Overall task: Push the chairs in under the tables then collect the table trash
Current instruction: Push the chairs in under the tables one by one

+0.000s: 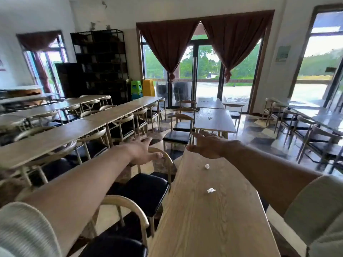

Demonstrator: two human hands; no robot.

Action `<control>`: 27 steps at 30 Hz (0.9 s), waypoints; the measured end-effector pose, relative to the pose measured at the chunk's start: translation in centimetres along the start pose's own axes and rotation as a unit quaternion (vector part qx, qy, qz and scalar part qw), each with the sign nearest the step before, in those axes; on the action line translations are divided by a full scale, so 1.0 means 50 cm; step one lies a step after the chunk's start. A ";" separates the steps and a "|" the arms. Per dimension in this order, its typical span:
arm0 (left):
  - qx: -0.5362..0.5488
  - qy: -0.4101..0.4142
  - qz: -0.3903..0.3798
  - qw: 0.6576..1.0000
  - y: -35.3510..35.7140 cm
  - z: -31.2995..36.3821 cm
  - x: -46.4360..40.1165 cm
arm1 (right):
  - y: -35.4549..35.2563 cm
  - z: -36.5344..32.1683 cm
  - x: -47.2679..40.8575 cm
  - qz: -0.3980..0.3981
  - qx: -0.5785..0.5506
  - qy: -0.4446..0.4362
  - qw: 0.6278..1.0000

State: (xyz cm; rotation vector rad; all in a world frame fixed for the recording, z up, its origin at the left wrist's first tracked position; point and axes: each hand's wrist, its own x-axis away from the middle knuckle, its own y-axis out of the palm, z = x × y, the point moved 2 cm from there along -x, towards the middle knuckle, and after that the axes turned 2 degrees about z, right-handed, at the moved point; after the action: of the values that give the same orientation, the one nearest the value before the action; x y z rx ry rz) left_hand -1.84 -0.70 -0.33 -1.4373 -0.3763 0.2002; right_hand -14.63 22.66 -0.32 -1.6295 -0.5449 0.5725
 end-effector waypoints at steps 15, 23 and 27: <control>0.057 -0.101 -0.069 0.991 0.242 -0.819 -0.033 | 0.459 -0.716 -0.287 -0.144 -0.093 -0.036 0.984; 0.068 -0.081 -0.214 0.971 0.387 -1.005 -0.174 | 0.676 -0.837 -0.345 -0.188 -0.164 0.006 0.968; 0.072 -0.049 -0.239 0.967 0.433 -1.009 -0.285 | 0.756 -0.799 -0.419 -0.198 -0.189 0.063 0.960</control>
State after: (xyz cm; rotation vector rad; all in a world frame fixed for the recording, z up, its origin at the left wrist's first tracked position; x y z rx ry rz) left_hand 5.57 -49.63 -28.00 -1.1587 -0.7609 -0.0929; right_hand -3.86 -25.76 -31.97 -1.8312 -0.8980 0.0654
